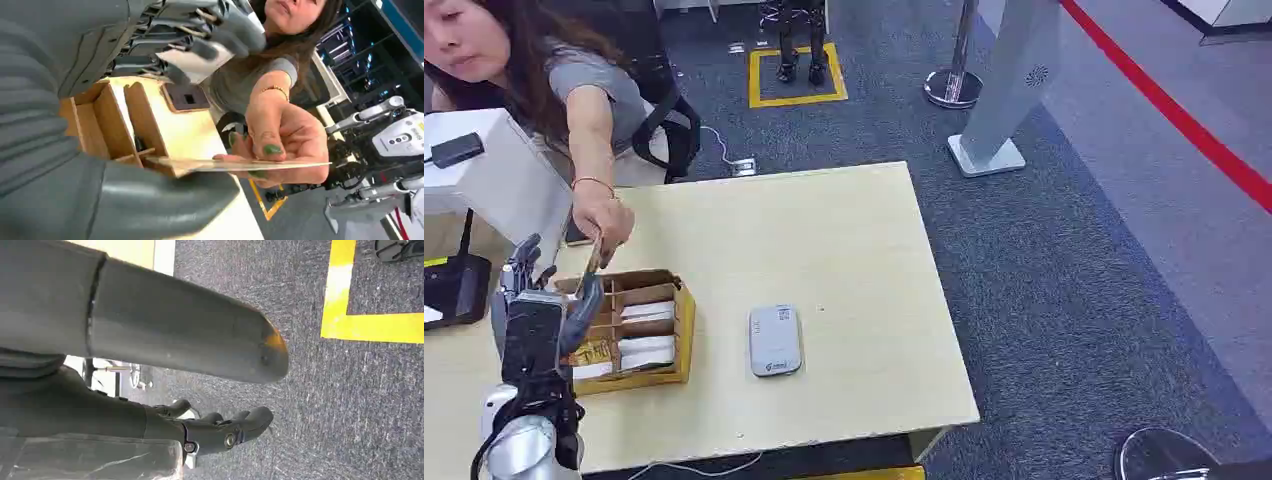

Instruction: Pass the card to the sensor for recognition and then transmit it.

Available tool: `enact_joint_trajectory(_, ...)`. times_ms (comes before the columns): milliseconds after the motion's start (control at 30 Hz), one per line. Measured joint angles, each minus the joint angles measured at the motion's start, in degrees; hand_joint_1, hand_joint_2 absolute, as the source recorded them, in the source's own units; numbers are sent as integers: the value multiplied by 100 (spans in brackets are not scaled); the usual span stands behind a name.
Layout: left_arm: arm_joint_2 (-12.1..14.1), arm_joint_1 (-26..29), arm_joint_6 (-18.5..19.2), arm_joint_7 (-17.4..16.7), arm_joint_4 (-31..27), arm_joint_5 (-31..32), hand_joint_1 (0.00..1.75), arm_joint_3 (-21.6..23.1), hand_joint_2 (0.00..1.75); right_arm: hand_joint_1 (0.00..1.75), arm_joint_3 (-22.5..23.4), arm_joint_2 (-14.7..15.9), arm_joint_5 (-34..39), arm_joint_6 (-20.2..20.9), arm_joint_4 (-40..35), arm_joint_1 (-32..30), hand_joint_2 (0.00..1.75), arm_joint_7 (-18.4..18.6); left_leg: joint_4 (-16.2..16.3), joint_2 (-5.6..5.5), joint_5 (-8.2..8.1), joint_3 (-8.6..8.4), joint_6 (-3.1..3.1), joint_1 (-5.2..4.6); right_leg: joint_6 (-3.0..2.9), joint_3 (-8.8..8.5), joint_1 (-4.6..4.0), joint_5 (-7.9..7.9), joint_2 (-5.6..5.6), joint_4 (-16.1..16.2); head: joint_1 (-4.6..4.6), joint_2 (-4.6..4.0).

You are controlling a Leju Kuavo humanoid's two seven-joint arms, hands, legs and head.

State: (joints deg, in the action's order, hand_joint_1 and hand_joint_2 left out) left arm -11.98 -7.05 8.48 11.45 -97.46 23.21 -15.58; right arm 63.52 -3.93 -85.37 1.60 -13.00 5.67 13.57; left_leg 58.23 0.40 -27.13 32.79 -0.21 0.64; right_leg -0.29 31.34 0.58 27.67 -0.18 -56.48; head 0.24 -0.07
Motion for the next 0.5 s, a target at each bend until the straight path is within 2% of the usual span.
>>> enact_joint_trajectory(500, -24, -22, -13, 2, 46, 46, 175, 0, 175, 0, 0, 0, 15, 4, 0, 1, 0, -4, 0, 0, 0, 0, 0, 0, 0, 0, 0, 0, 0, 0, 0, 0)
